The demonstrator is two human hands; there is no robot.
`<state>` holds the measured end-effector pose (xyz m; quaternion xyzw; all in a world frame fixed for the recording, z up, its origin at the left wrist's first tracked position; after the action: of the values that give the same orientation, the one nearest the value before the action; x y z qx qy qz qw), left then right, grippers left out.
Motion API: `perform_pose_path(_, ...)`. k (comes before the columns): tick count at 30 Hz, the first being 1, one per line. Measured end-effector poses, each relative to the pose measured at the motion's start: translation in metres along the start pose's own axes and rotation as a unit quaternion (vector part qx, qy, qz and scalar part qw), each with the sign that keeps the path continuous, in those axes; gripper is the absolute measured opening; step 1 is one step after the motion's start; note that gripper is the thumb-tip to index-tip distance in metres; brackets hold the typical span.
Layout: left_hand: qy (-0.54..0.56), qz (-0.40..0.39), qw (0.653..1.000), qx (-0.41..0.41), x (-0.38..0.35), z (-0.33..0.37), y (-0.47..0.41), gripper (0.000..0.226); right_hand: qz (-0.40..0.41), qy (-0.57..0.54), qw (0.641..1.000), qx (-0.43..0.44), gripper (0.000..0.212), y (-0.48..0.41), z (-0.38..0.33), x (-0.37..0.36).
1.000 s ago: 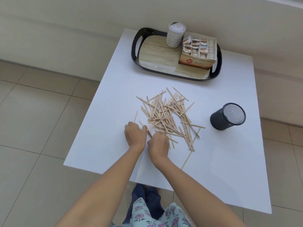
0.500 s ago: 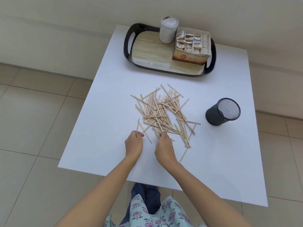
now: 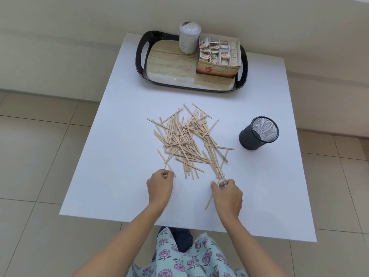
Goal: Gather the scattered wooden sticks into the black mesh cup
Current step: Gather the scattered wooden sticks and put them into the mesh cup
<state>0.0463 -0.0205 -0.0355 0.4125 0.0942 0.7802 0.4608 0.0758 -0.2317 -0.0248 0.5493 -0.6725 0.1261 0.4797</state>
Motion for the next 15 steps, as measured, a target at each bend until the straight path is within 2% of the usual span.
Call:
perform_pose_path(6, 0.028, -0.033, 0.999, 0.000, -0.020, 0.015, 0.016, 0.020, 0.010, 0.042, 0.999, 0.003, 0.020, 0.000, -0.003, -0.008)
perform_pose_path(10, 0.040, -0.066, 0.997, -0.011, -0.032, 0.025, 0.024, 0.023, -0.001, 0.060, 0.998, -0.011, 0.030, -0.004, -0.003, -0.006)
perform_pose_path(15, 0.056, -0.090, 0.994, -0.011, -0.045, 0.034, 0.027, 0.030, -0.018, 0.136, 0.990, 0.018, 0.019, -0.007, -0.008, 0.001)
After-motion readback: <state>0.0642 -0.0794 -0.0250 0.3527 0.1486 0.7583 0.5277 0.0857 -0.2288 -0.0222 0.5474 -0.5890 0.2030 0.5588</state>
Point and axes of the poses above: each hand's wrist, its own y-axis away from the middle knuckle, its own x-axis out of the back of the hand, z = x × y, the point moved 4 cm from there along -y, towards the middle knuckle, and after that the axes turned 5 degrees about -y, right-handed, at the moved point
